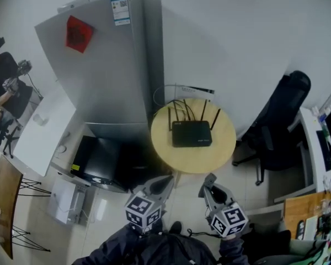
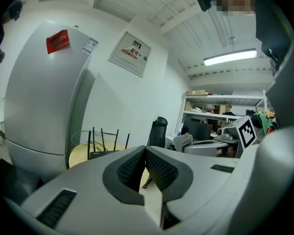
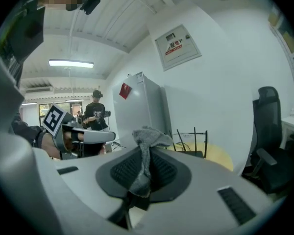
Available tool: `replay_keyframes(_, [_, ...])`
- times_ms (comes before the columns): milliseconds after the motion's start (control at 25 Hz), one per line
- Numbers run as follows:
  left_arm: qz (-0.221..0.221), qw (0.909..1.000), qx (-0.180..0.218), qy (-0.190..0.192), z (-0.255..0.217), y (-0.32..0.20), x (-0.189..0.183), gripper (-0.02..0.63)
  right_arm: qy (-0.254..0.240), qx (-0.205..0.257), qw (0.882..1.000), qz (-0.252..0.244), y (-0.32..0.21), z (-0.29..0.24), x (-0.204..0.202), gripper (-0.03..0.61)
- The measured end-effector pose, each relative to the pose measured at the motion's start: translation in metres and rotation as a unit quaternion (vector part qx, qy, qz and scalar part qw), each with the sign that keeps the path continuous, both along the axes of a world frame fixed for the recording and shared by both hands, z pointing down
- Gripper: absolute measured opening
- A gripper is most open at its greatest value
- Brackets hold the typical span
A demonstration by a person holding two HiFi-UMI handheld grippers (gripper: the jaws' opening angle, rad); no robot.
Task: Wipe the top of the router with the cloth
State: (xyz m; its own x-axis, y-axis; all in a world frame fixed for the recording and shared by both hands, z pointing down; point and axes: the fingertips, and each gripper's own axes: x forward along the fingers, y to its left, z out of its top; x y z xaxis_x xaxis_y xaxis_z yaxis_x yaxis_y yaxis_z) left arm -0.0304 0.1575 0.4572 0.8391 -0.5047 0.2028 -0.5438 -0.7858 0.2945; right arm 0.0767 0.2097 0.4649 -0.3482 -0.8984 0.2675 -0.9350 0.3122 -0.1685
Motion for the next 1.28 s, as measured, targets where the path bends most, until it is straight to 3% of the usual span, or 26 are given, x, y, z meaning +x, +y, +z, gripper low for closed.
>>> replay_keyframes(400, [0.012, 0.9998, 0.008, 0.015, -0.012, 0.001, -0.009, 0.002, 0.020, 0.019, 1.000, 0.001, -0.004, -0.023, -0.019, 0.069])
replay_keyframes(1280, [0.028, 0.9995, 0.011, 0.015, -0.017, 0.010, 0.009, 0.002, 0.015, 0.026, 1.000, -0.005, -0.002, -0.026, -0.021, 0.069])
